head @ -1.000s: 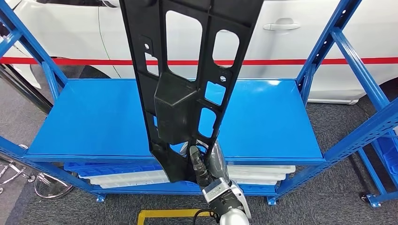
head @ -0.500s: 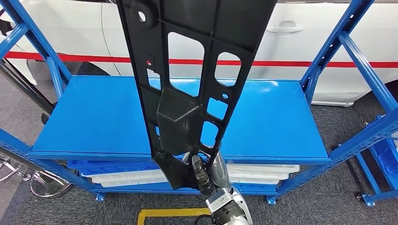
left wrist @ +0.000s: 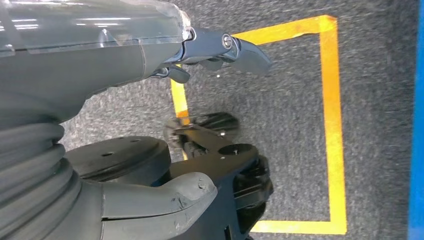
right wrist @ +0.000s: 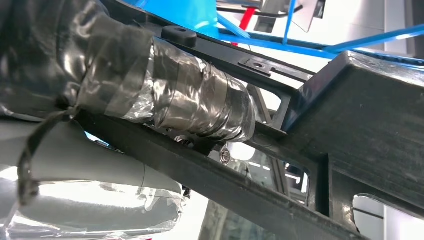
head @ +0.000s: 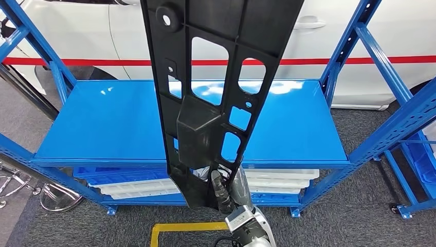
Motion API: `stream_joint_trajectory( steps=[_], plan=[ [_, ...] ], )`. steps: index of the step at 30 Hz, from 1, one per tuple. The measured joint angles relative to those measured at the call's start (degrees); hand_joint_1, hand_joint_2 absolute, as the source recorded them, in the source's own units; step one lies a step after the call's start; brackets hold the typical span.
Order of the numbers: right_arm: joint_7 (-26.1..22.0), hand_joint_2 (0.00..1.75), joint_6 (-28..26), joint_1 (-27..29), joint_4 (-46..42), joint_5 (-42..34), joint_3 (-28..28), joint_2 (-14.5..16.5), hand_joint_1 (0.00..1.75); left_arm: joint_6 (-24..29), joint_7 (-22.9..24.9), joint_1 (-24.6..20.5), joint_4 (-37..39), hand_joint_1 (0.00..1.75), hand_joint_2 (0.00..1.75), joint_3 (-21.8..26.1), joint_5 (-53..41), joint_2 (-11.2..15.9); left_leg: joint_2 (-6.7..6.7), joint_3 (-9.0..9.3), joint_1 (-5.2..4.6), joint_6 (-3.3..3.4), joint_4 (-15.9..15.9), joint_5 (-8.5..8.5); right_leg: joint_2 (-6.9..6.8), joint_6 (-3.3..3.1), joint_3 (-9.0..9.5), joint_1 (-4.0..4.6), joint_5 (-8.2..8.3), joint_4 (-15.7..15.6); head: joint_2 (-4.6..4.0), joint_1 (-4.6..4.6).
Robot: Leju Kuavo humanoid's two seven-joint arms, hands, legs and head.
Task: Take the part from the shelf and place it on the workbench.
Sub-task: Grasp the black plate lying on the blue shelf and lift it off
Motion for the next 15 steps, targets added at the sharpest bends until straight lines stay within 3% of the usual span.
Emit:
stream_joint_trajectory(
  steps=[1, 4, 5, 9, 11, 13, 14, 15],
  plan=[
    [0.0, 0.00, 0.0, 0.0, 0.1, 0.0, 0.0, 0.0, 1.75, 0.0, 0.0, 0.0, 0.0, 0.00, 1.75, 0.0, 0.0, 0.0, 0.00, 1.24, 0.01, 0.01, -0.9, 0.58, 0.01, 0.10, -0.63, 0.01, 0.38, 0.1, 0.00, 0.00],
    [0.0, 0.00, 0.0, 0.0, 0.3, 0.0, 0.0, 0.1, 1.75, 0.0, 0.0, -0.2, 0.0, 0.00, 1.75, 0.0, 0.0, 0.0, -0.03, 8.67, -0.12, 0.58, -12.1, 4.23, 0.01, 0.74, -1.97, 0.08, 1.40, 0.6, 0.01, 0.00],
    [0.0, 0.00, 0.1, 0.0, 0.3, 0.1, -0.1, 0.1, 1.75, 0.0, -0.1, -0.3, 0.0, 0.00, 1.75, 0.0, 0.0, 0.0, -0.08, 10.11, -0.26, 0.88, -14.7, 4.83, -0.02, 1.09, -2.17, 0.13, 1.70, 0.7, 0.01, 0.00],
    [0.0, 0.00, 0.2, 0.0, 0.4, 0.1, -0.1, 0.2, 1.75, -0.1, -0.2, -0.2, 0.0, 0.00, 1.75, 0.1, 0.0, 0.0, -0.04, 10.04, -0.43, 2.36, -16.1, 6.27, -0.01, 2.52, -2.36, 0.14, 2.68, 0.3, 0.00, 0.03],
    [0.0, 0.00, 0.2, 0.0, 0.5, 0.1, -0.2, 0.1, 1.75, -0.2, -0.2, -0.3, 0.0, 0.00, 1.75, 0.1, 0.0, -0.1, 0.22, 9.38, -0.18, 3.27, -16.4, 7.45, 0.14, 3.02, -3.54, 0.07, -0.32, 3.1, 0.00, 0.05],
    [0.0, 0.00, 0.2, 0.1, 0.5, 0.1, -0.2, 0.1, 1.75, -0.2, -0.2, -0.3, 0.0, 0.00, 1.75, 0.1, 0.0, -0.1, 0.40, 8.28, -0.30, 3.85, -16.3, 8.31, 0.19, 3.37, -5.86, -0.08, -5.59, 10.1, 0.00, 0.07],
    [0.0, 0.00, 0.2, 0.1, 0.6, 0.1, -0.2, 0.1, 1.75, -0.2, -0.2, -0.3, 0.0, 0.00, 1.75, 0.2, 0.0, -0.1, 0.48, 7.68, -0.40, 3.91, -16.3, 8.69, 0.19, 3.49, -6.74, -0.13, -7.39, 13.5, 0.00, 0.07],
    [0.0, 0.00, 0.2, 0.1, 0.6, 0.1, -0.2, 0.1, 1.75, -0.2, -0.2, -0.2, 0.0, 0.00, 1.75, 0.2, 0.0, -0.1, 0.53, 7.10, -0.48, 3.91, -16.2, 9.02, 0.19, 3.52, -6.82, -0.16, -8.12, 15.4, 0.01, 0.07]
  ],
)
